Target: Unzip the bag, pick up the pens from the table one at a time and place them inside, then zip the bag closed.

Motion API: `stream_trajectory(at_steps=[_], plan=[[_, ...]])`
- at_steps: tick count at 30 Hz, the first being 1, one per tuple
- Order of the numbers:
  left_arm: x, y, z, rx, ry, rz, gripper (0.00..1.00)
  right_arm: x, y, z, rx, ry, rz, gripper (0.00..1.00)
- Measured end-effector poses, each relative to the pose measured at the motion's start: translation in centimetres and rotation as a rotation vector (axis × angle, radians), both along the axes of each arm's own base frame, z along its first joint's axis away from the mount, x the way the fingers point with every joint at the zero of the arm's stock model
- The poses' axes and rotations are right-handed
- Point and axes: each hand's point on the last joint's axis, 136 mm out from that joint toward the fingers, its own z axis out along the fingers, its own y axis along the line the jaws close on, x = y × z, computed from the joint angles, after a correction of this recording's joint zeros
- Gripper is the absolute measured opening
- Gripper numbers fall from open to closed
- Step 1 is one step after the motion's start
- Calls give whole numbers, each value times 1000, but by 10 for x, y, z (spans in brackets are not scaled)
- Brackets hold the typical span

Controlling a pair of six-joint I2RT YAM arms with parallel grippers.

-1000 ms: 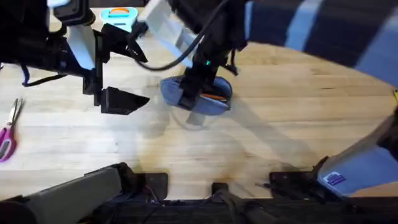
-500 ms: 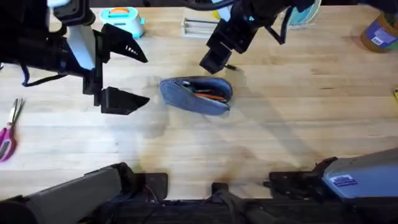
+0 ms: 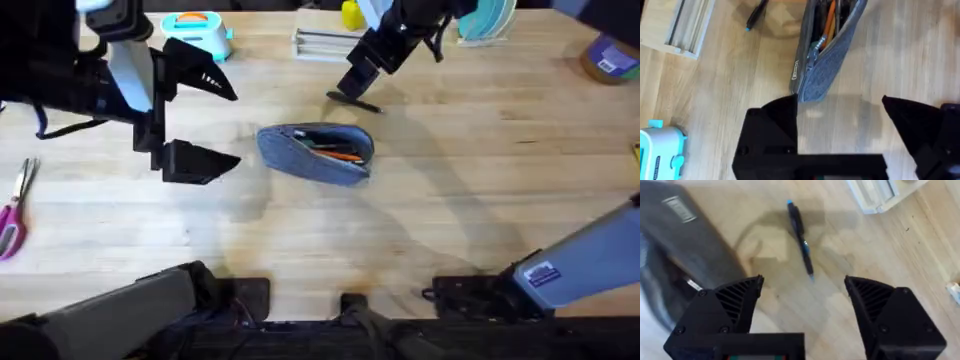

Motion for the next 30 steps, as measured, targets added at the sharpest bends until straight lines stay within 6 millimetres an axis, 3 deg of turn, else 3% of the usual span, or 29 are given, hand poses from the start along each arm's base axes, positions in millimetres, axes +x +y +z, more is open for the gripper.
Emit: stream_trajectory(at_steps=[5, 6, 11, 19, 21, 24, 30], plan=[[0, 0, 0, 0, 0, 0, 993, 20, 4, -25, -2, -1, -15, 997], [0, 0, 0, 0, 0, 0, 993, 25, 7, -41, -9, 17, -18, 997], [0, 0, 0, 0, 0, 0, 993, 33, 11, -72, -27, 52, -19, 997], [0, 0, 0, 0, 0, 0, 993, 49, 18, -102, -24, 47, -27, 997], [0, 0, 0, 0, 0, 0, 993, 50, 19, -122, -20, 83, -57, 997], [0, 0, 0, 0, 0, 0, 993, 49, 17, -123, -13, 95, -83, 998], [0, 0, 0, 0, 0, 0, 994, 38, 21, -128, -5, 154, -105, 620]])
